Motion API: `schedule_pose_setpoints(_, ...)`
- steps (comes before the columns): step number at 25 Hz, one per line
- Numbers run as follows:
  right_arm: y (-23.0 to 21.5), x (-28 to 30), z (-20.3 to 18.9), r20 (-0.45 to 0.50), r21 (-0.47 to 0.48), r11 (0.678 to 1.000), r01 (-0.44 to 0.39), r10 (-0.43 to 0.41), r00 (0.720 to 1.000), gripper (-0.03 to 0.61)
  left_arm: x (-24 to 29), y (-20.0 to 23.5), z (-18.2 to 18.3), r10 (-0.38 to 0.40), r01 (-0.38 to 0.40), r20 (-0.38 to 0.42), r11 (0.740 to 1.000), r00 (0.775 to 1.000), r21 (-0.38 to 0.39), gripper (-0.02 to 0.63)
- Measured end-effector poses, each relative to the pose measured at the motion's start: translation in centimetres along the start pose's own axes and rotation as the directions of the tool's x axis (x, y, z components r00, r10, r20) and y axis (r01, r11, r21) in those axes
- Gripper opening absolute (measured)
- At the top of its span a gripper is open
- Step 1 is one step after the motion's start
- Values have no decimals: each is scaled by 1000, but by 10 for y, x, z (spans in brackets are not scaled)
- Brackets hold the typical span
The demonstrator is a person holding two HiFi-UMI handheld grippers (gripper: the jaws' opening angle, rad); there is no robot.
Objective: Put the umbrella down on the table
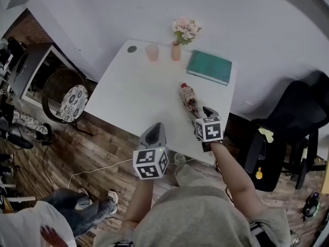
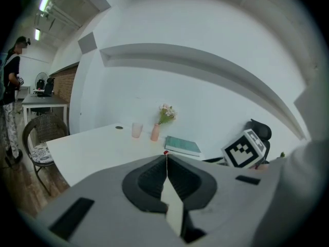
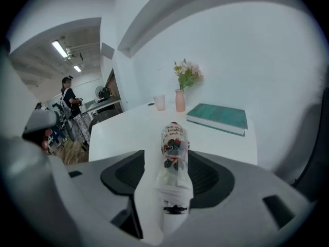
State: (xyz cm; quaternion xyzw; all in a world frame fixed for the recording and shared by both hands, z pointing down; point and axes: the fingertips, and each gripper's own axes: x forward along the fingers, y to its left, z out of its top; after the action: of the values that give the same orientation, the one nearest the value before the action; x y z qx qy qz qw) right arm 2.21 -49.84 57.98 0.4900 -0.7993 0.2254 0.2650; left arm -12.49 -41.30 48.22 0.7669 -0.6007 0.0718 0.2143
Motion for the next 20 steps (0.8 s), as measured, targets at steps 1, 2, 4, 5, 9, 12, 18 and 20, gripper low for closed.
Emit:
schedule_pose_setpoints(1, 4, -10, 1, 22, -3, 1000, -1, 1, 1000, 259, -6, -3, -1, -2, 2, 4, 1000, 1000, 2, 8)
schedule_pose_setpoints(2, 8, -20, 2, 43, -8, 1000, -3, 4, 999, 246, -12, -5, -3, -4, 4, 8, 1000, 1000, 4, 8)
schedule_pose_setpoints(4, 19, -40, 3, 82, -18, 1000, -9, 10, 997, 214, -25, -9, -6, -4, 4, 18, 1000, 1000, 7, 8)
schedule_pose_setpoints(5, 25, -50, 3, 98, -22, 1000, -12, 14, 995, 198, -31, -11, -8, -3, 3, 23, 1000, 1000, 9, 8)
schedule_pose_setpoints(9, 46, -88, -6, 149, -24, 1000, -21, 24, 989, 143, -59, -19, -15, -5, 4, 37, 1000, 999, 19, 8)
schedule_pose_setpoints(12, 58, -115, -17, 179, -24, 1000, -18, 22, 984, 103, -83, -25, -21, -4, 3, 47, 1000, 999, 27, 8)
schedule_pose_setpoints(18, 76, -166, -36, 228, -20, 1000, 3, 1, 974, 28, -127, -34, -33, -3, 1, 59, 999, 998, 34, 8)
schedule_pose_setpoints(20, 82, -182, -40, 246, -20, 1000, 7, -2, 969, 8, -140, -36, -35, -3, 1, 63, 999, 998, 36, 8)
